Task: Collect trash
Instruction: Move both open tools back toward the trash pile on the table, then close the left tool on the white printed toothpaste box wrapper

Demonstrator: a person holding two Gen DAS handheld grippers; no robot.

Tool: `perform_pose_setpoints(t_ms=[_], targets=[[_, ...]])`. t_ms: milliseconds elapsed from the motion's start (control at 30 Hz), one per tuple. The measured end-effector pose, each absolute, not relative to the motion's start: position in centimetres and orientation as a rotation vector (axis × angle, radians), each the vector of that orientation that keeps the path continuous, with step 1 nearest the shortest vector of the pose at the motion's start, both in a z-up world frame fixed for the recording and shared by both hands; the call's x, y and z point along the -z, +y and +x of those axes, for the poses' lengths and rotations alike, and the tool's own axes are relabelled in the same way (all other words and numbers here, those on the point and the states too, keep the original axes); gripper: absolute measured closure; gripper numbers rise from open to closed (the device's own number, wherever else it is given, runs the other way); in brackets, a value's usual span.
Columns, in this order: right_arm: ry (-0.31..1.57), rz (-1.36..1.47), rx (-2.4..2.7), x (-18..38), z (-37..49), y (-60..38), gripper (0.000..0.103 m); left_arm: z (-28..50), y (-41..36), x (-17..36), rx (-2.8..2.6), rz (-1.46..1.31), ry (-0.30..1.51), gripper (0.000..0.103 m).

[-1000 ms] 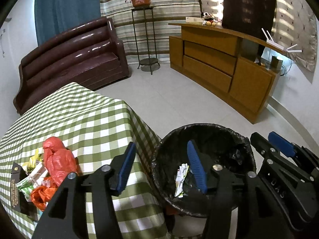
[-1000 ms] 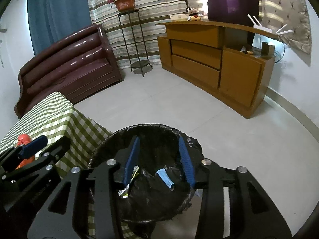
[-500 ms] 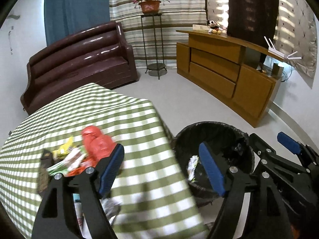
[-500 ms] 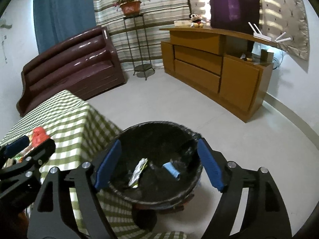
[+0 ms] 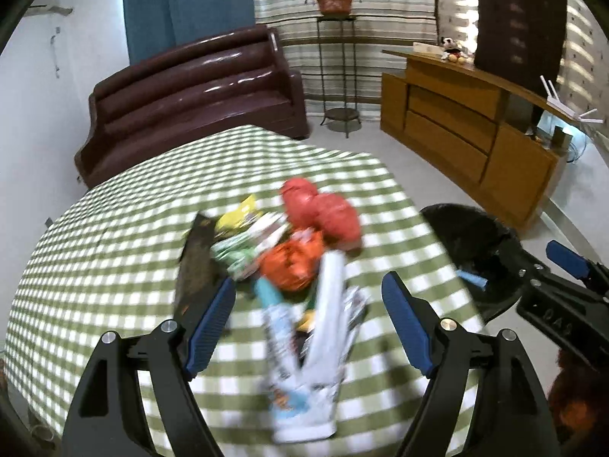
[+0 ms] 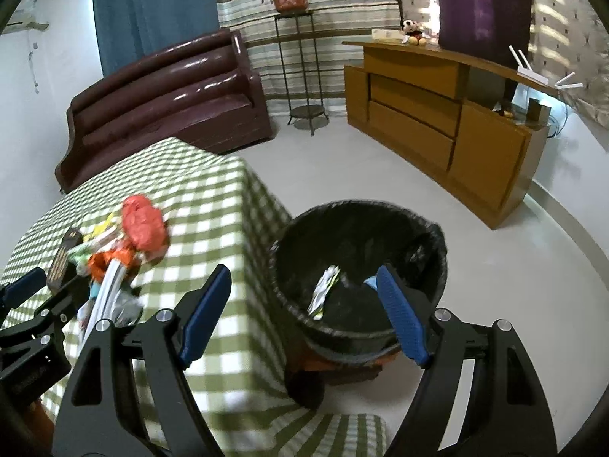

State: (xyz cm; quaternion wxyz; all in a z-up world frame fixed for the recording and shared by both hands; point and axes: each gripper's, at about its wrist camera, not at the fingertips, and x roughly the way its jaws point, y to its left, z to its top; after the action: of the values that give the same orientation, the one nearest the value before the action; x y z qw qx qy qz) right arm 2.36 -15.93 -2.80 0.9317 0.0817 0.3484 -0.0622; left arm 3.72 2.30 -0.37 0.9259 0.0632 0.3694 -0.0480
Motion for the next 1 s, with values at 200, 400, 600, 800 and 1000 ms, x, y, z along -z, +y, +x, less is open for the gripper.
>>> perform_pose_setpoints(t_ms=[200, 400, 600, 800, 1000], targets=[[0.729, 0.146, 0.119, 3.1, 0.5, -14.4, 0.026, 2.0, 4.8, 1.5, 0.075, 0.118, 0.784, 0.026], [0.737, 0.112, 0.112, 3.2, -0.9, -13.5, 0.026, 0.7, 5.9, 2.2, 0.066, 0.115, 0.8, 0.026], [0.735, 0.096, 0.1, 3.2, -1.3, -13.0, 0.026, 0.4, 6.2, 3.7, 0.063, 0.109, 0.84, 0.026], [0.741, 0.098, 0.087, 3.4, -1.4, -12.8, 0.026, 0.6, 6.6, 4.6, 0.045, 0.118, 0.861, 0.026], [0.746, 0.097, 0.08, 3.5, -1.4, -12.6, 0.026, 0.9, 7.9, 5.0, 0.035, 0.107, 0.861, 0.026]])
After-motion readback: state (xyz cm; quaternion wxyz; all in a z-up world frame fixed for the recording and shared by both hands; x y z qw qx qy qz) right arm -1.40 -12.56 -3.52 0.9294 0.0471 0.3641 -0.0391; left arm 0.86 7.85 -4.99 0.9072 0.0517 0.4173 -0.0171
